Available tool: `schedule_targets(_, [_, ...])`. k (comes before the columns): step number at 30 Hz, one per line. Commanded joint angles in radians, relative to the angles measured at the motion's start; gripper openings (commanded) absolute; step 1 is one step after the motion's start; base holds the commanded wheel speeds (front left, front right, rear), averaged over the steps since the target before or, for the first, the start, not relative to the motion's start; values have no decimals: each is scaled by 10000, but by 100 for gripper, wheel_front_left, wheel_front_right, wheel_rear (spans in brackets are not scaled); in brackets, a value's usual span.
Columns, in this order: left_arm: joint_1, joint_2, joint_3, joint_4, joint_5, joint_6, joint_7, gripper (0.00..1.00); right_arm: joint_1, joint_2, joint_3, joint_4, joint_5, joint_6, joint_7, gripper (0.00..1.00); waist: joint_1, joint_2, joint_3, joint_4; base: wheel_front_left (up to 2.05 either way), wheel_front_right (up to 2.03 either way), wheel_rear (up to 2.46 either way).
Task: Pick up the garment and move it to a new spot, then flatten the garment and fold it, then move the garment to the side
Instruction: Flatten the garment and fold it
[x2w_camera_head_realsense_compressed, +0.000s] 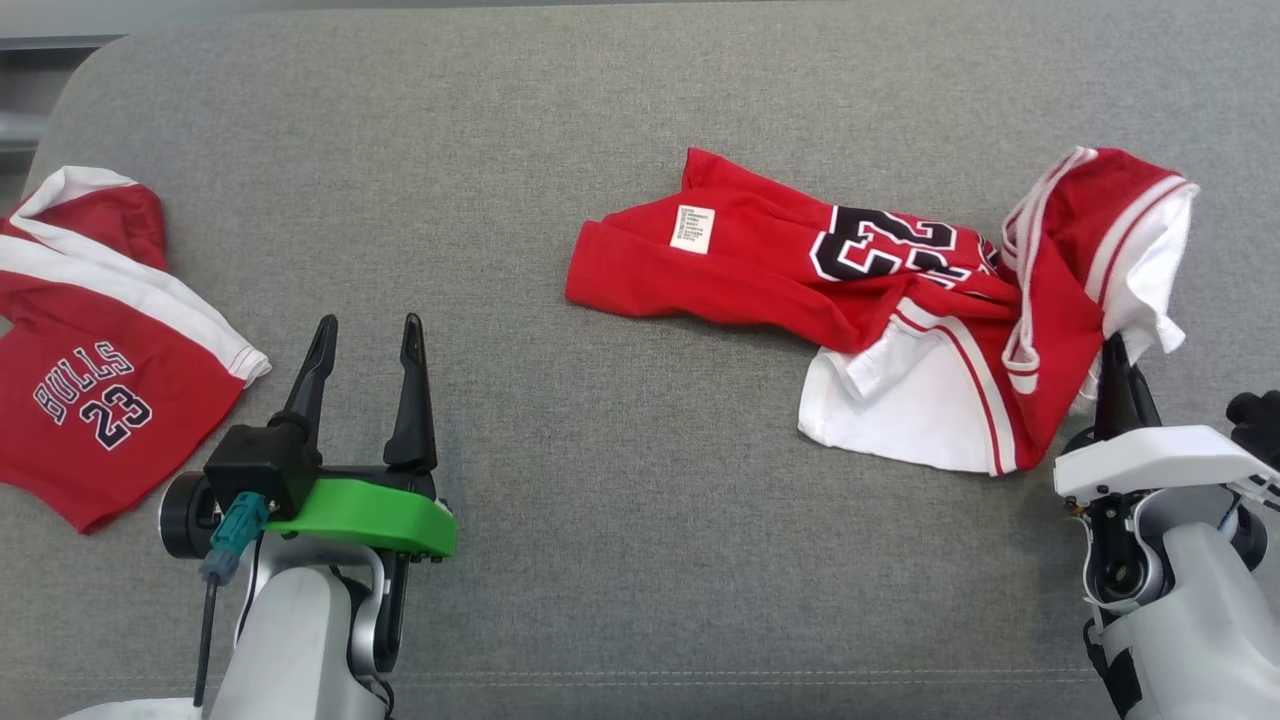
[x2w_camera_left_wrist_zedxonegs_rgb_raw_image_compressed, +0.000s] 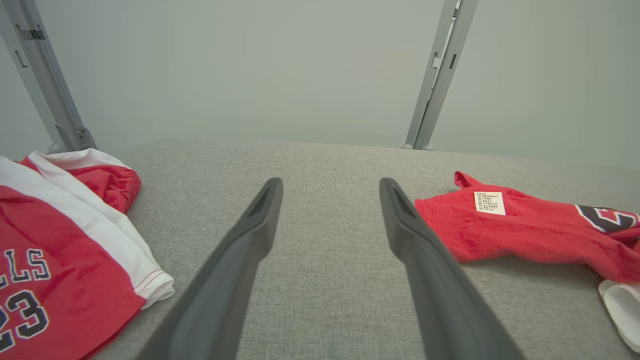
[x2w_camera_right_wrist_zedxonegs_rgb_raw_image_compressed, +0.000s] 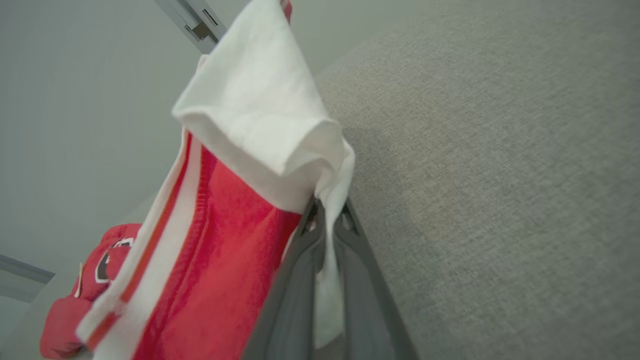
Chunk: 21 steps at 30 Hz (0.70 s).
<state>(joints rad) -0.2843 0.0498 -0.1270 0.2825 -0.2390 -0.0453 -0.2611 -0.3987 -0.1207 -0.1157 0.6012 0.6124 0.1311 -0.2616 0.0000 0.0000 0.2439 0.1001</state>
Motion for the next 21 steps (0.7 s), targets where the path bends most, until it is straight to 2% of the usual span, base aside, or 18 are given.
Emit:
schedule_targets(1, [-173,19,36,26,66,-70,-42,100,21,-3,-168,175,300,-6,-45,100,0,0,19,-15,0,0,0])
schedule_targets(8, [-103,17,116,17,86,-33,-42,100,-102,-236,-1237,218,438,-5,-49,100,0,0,36,-52,0,0,0])
schedule_targets(11, [-40,19,188,-34,89,4,-40,100,61,-299,-1830,-236,76,-5,-48,100,0,0,-6,-74,0,0,0])
schedule_targets(14, [89,21,364,-122,137,50,-42,100,258,-256,-2355,-1312,-720,-5,-48,100,0,0,-152,-159,0,0,0])
schedule_targets(16, [131,30,429,-147,141,67,-40,100,304,-213,-2399,-1642,-980,-5,-49,100,0,0,-203,-196,0,0,0])
schedule_targets(17, [206,76,537,-196,160,81,-40,100,386,-105,-2334,-2309,-1409,-5,-48,100,0,0,-300,-272,0,0,0])
schedule_targets(21, [336,176,781,-287,202,135,-40,100,577,56,-1605,-3468,-2168,-5,-50,100,0,0,-557,-442,0,0,0])
